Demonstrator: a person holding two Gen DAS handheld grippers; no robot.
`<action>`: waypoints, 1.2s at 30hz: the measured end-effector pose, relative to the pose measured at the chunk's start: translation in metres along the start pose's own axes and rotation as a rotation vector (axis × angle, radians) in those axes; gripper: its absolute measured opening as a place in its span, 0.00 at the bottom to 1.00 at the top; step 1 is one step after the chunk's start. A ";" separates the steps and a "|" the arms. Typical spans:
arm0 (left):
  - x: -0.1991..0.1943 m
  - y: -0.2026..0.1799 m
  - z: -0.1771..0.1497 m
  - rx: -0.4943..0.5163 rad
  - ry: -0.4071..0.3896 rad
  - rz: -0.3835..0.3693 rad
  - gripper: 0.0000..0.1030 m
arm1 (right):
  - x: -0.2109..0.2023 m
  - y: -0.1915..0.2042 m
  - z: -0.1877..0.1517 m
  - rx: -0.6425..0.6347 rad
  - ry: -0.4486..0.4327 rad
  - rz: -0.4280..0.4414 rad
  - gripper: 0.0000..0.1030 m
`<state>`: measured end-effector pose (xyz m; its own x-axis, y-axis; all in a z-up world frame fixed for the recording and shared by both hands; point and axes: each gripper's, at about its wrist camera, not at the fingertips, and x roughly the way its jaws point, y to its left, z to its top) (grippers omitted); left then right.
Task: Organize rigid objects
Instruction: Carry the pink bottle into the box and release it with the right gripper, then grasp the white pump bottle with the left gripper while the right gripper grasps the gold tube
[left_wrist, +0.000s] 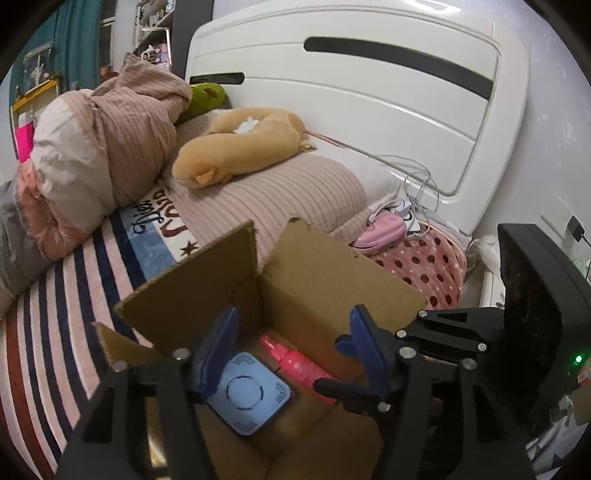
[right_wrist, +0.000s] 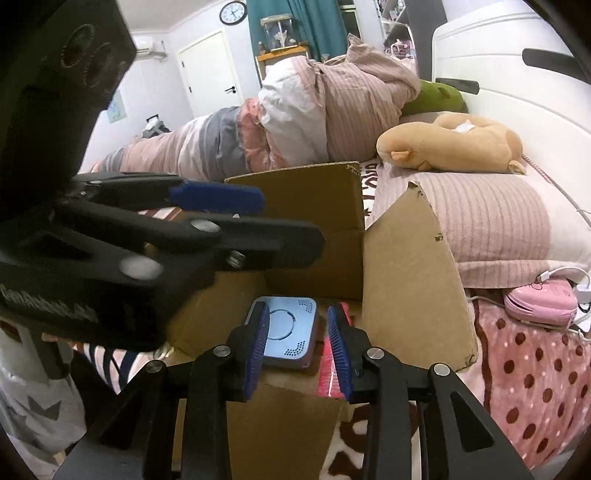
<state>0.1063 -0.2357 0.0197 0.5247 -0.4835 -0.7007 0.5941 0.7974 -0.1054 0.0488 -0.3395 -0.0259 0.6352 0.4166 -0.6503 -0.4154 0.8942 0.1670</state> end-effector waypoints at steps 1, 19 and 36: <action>-0.005 0.002 -0.001 -0.003 -0.007 0.006 0.60 | -0.001 0.001 0.001 -0.001 0.000 -0.004 0.32; -0.138 0.114 -0.087 -0.155 -0.137 0.223 0.70 | -0.015 0.124 0.029 -0.165 -0.082 0.103 0.64; -0.077 0.231 -0.212 -0.353 0.020 0.237 0.71 | 0.136 0.212 -0.014 -0.269 0.261 0.064 0.48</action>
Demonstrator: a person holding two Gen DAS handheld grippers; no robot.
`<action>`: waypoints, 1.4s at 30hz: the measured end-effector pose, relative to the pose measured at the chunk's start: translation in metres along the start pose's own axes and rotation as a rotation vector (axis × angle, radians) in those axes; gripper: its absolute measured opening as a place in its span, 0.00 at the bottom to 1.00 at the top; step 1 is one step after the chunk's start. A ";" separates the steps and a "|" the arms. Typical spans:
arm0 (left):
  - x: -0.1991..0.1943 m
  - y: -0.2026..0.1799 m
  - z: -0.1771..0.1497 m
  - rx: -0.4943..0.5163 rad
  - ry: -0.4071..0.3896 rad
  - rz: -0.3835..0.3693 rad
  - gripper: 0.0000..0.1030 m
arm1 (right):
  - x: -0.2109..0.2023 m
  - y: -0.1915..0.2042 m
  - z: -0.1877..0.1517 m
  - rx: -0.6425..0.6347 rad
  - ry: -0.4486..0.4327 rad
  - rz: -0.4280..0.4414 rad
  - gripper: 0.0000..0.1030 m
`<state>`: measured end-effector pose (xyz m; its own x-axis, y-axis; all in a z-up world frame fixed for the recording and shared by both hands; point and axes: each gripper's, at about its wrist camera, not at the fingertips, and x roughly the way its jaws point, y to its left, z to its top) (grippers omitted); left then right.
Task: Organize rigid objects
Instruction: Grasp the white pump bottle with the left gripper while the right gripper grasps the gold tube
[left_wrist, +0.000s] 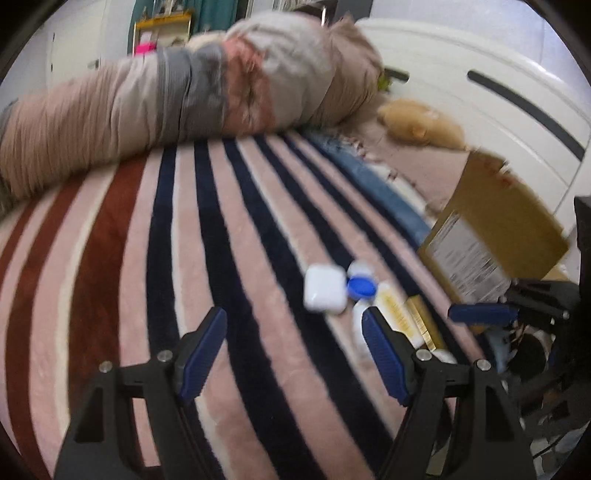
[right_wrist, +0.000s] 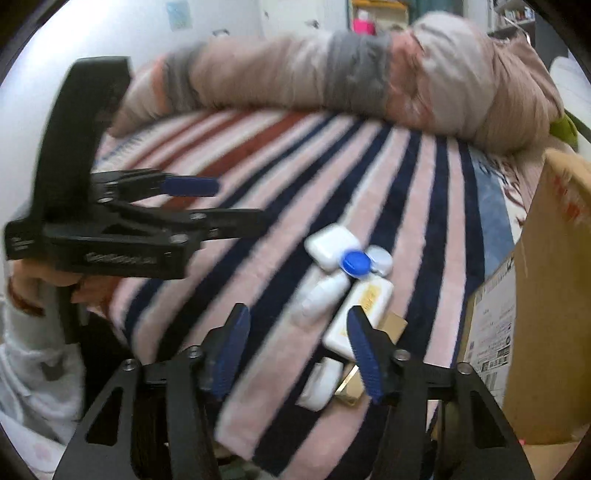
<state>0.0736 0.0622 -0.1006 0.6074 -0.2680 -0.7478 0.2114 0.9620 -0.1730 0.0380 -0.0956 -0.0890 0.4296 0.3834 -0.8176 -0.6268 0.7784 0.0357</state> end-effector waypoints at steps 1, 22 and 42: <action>0.006 0.001 -0.004 -0.003 0.015 -0.013 0.71 | 0.009 -0.005 -0.003 0.016 0.014 -0.046 0.47; 0.068 -0.045 -0.017 0.045 0.146 -0.147 0.45 | 0.031 -0.038 -0.026 0.142 0.104 -0.200 0.36; 0.050 -0.013 -0.027 0.006 0.201 -0.122 0.23 | 0.031 -0.040 -0.030 0.134 0.136 -0.211 0.31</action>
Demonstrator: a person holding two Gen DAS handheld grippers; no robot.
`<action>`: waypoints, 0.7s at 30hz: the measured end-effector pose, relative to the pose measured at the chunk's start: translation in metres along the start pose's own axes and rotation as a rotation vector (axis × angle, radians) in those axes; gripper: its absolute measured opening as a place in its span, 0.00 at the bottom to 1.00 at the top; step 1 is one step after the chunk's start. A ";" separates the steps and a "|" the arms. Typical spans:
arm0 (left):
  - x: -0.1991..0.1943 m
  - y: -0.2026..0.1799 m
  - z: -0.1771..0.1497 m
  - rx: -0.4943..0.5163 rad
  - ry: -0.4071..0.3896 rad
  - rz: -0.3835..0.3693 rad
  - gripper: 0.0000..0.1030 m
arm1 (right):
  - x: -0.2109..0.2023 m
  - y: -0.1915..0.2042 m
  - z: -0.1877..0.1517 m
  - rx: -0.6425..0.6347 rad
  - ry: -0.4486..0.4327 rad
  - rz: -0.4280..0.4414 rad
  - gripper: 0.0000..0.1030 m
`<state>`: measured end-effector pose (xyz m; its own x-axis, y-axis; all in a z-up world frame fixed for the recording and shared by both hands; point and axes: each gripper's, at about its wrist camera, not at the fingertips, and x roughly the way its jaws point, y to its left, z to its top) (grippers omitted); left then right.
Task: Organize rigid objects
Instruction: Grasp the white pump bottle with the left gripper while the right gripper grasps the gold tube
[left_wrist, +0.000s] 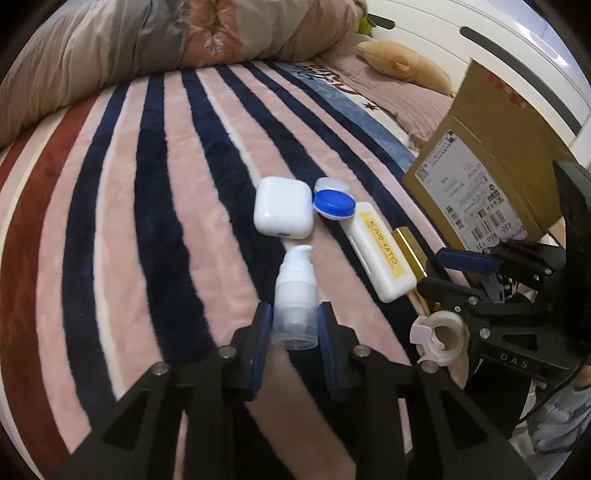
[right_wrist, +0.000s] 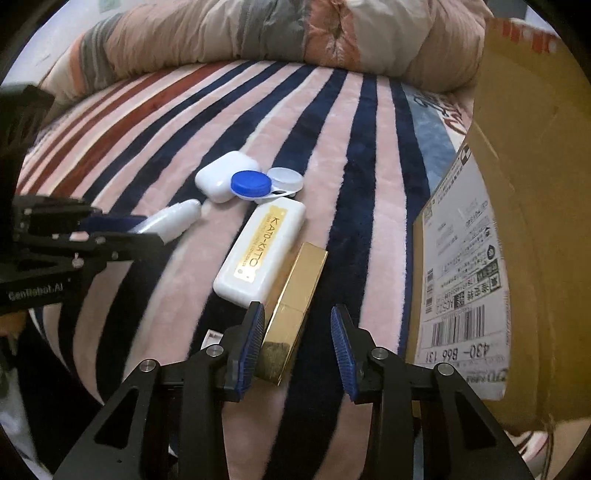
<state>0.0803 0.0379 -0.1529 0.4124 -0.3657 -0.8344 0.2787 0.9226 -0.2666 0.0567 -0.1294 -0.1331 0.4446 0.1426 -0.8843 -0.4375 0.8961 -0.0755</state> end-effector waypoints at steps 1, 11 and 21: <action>0.002 0.000 0.000 -0.002 -0.001 0.003 0.23 | 0.001 -0.001 0.001 0.001 0.000 -0.003 0.31; 0.007 -0.009 0.000 0.047 -0.025 0.065 0.21 | 0.005 0.008 0.006 -0.068 -0.003 -0.049 0.13; 0.004 0.003 -0.004 0.018 -0.022 0.065 0.21 | 0.009 0.008 0.000 -0.080 0.031 -0.076 0.14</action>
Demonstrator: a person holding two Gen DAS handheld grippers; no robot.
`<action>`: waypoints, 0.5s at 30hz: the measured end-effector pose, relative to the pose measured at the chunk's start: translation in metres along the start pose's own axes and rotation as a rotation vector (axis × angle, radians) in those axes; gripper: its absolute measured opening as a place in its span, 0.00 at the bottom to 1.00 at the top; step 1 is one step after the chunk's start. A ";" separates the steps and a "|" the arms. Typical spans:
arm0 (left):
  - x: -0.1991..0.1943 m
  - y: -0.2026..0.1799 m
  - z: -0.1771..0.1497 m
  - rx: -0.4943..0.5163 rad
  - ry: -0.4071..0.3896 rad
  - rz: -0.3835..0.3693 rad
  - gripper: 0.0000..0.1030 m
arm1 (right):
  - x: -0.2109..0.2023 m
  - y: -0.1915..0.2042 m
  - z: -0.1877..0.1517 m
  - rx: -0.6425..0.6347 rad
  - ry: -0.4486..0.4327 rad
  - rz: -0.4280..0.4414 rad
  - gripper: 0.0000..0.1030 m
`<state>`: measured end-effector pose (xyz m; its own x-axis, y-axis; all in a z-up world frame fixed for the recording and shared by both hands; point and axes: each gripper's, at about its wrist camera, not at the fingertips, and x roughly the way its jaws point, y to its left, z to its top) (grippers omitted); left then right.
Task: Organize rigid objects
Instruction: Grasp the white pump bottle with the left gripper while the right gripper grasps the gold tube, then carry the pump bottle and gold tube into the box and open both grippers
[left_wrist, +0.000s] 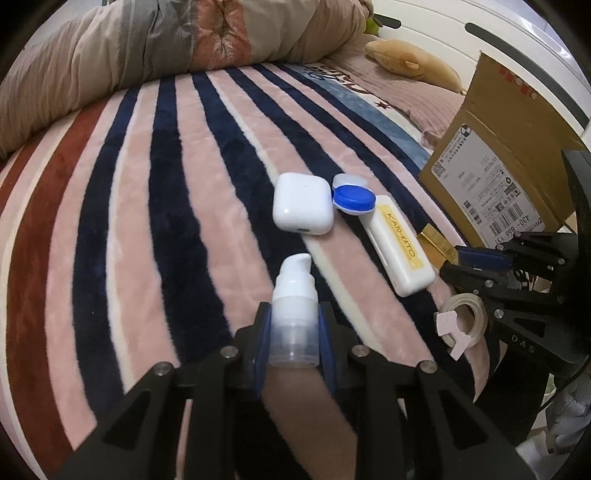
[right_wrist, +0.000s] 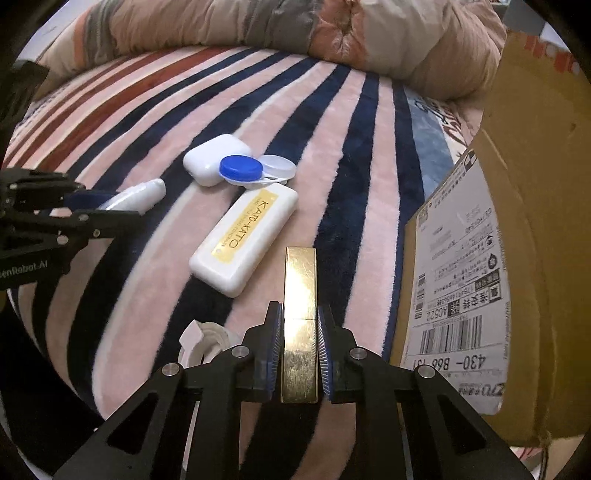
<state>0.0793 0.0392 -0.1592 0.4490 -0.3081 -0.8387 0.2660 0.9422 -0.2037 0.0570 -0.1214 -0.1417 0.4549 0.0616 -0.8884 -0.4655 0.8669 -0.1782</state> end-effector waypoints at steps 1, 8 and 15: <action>0.001 0.000 0.000 0.001 -0.006 0.002 0.21 | 0.002 0.000 0.000 -0.003 0.001 0.001 0.13; -0.010 0.001 -0.001 0.017 -0.036 -0.003 0.21 | -0.022 0.006 0.005 -0.021 -0.090 0.021 0.13; -0.073 -0.005 0.017 0.029 -0.164 0.015 0.21 | -0.093 0.010 0.024 -0.029 -0.280 0.149 0.13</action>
<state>0.0597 0.0548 -0.0881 0.5855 -0.3138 -0.7475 0.2819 0.9433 -0.1752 0.0282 -0.1064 -0.0511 0.5694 0.3236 -0.7556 -0.5618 0.8243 -0.0704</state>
